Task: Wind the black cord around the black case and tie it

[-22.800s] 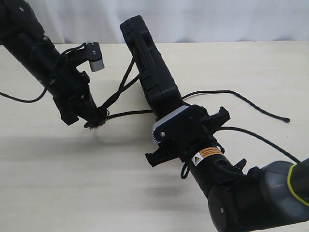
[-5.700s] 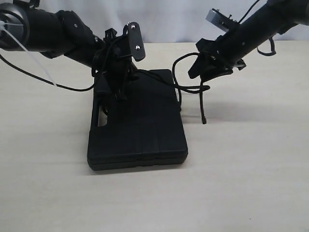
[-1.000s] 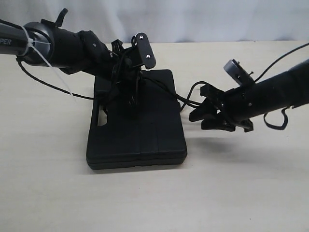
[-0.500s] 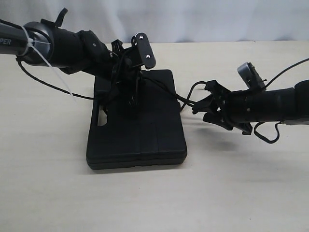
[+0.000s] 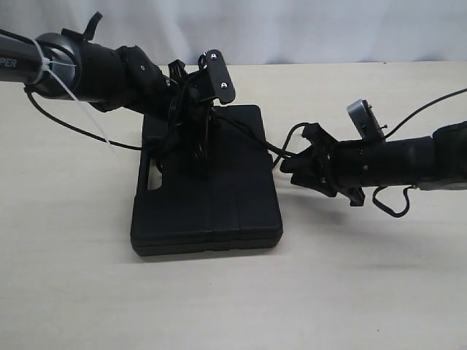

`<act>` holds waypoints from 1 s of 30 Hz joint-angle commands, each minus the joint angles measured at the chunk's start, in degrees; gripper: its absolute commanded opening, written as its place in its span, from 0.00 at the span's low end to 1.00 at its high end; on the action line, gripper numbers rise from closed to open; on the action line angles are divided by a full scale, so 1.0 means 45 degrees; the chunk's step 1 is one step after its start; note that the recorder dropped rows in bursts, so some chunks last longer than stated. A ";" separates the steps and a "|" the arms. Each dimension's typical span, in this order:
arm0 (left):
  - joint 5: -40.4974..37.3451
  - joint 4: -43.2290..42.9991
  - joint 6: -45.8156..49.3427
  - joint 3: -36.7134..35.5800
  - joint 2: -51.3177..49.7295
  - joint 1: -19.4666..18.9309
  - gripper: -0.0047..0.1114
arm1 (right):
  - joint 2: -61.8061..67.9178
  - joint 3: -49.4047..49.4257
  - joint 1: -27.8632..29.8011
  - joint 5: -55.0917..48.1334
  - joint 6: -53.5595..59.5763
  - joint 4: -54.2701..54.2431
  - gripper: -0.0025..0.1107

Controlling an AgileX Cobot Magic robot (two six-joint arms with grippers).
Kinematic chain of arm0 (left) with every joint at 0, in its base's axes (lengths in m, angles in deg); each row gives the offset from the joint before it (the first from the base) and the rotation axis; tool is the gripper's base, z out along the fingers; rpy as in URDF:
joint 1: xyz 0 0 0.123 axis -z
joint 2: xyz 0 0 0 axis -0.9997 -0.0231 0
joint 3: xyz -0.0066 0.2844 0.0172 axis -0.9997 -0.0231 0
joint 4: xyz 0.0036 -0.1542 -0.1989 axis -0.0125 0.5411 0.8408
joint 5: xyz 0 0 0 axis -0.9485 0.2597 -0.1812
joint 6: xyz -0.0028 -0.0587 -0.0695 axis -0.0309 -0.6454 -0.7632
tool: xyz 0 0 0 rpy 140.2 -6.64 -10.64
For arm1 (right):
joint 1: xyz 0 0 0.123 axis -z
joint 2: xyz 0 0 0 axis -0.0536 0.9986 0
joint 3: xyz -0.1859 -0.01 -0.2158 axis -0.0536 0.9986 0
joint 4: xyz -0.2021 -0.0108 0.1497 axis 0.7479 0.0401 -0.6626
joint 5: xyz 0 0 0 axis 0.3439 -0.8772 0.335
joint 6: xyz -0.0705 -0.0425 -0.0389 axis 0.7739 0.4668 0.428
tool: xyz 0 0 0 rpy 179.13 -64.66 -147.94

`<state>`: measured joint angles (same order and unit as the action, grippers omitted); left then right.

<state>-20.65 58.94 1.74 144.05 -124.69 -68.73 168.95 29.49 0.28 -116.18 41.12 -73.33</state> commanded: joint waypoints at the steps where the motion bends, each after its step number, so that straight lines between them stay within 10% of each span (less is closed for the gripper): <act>1: -0.0231 0.0052 -0.0121 -0.0032 -0.0051 0.0013 0.04 | 0.0029 -0.0134 0.0007 -0.0019 0.0346 -0.0010 0.21; 14: -0.0372 0.0052 -0.0121 -0.0032 -0.0051 0.0013 0.04 | -0.1154 0.0750 0.0036 0.0363 0.1545 0.0303 0.06; 22: -0.0758 0.0050 -0.2120 -0.0032 0.0381 0.0013 0.60 | -0.6662 0.1413 0.0036 0.3705 -0.5881 1.0211 0.06; 30: -0.3617 -0.3165 -0.7317 -0.0032 0.2641 -0.1199 0.61 | -0.8087 -0.0356 0.0036 0.3847 -1.1142 1.6951 0.06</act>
<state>-32.67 51.31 -22.90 143.94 -113.67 -71.95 132.37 28.79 0.28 -98.62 -6.05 -1.65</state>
